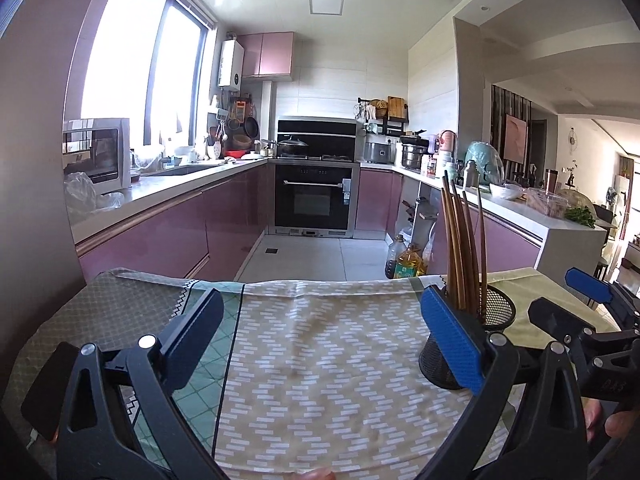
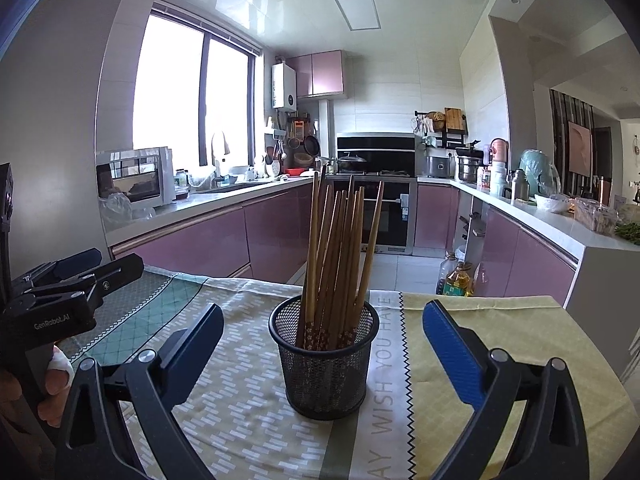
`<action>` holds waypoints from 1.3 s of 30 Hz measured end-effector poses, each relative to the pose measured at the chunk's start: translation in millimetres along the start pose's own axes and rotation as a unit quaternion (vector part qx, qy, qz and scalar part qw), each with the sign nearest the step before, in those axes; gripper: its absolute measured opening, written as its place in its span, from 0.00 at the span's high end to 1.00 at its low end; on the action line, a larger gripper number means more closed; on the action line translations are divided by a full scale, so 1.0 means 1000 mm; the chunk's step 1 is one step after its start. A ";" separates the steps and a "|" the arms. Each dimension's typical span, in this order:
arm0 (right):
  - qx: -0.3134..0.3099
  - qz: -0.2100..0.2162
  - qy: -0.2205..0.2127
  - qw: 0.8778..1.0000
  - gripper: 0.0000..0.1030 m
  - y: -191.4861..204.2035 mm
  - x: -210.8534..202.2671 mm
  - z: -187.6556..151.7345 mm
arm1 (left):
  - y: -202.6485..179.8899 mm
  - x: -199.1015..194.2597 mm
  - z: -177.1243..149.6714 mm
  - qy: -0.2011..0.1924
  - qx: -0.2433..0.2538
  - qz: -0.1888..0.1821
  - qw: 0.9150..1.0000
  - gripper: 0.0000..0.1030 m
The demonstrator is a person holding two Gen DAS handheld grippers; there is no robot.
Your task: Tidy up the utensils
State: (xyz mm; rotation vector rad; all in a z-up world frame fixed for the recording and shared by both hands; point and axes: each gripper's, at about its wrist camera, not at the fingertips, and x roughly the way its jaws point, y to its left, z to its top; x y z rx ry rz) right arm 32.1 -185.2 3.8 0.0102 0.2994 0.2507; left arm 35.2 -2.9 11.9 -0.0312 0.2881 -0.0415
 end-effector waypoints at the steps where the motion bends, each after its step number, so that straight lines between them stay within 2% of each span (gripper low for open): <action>1: 0.001 -0.001 -0.002 1.000 0.06 0.000 -0.001 0.000 | -0.001 -0.001 -0.001 -0.001 0.000 0.001 1.000 0.05; 10: 0.004 0.000 -0.005 1.000 0.06 -0.002 -0.004 0.000 | -0.010 -0.012 -0.003 -0.014 0.021 0.009 1.000 0.05; 39: 0.013 0.002 -0.004 1.000 0.06 0.001 -0.004 -0.001 | -0.009 -0.012 -0.009 -0.007 0.019 0.009 1.000 0.05</action>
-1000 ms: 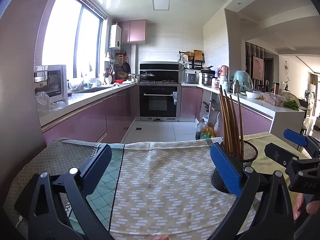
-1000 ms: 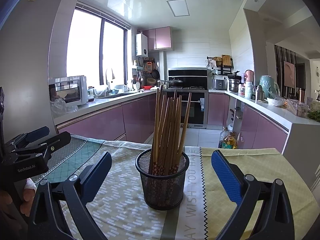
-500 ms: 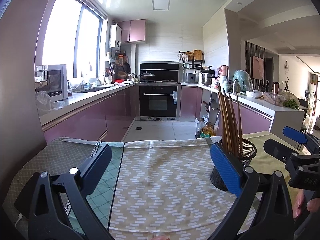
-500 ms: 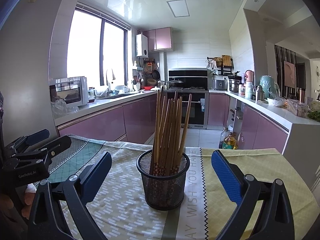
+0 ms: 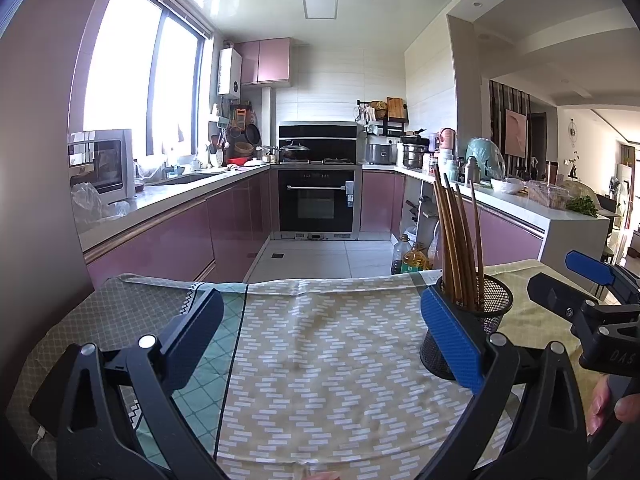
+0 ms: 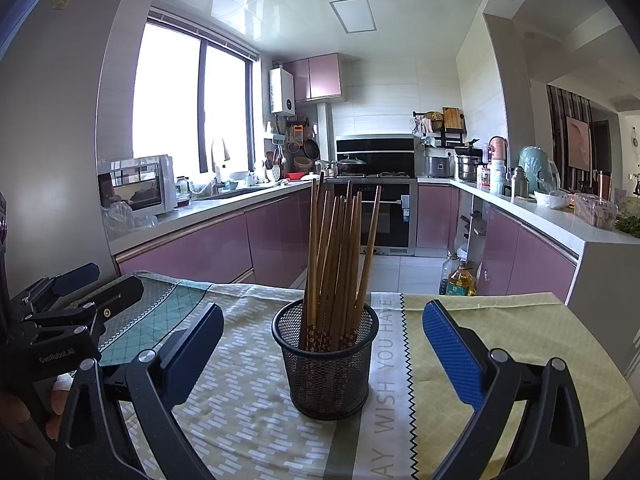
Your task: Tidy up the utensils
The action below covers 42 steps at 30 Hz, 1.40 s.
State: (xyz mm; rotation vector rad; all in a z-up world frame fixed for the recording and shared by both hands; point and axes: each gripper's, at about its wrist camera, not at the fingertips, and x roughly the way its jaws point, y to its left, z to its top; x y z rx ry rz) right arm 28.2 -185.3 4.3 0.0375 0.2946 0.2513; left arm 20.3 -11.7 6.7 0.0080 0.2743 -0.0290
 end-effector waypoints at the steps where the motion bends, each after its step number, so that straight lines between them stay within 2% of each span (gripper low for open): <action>1: 0.000 -0.001 0.001 1.000 0.06 0.000 0.000 0.000 | 0.000 0.000 0.000 -0.001 0.000 0.001 1.000 0.05; 42: 0.006 -0.005 0.004 1.000 0.06 -0.003 0.003 -0.002 | -0.005 0.004 0.001 0.008 0.000 -0.007 1.000 0.05</action>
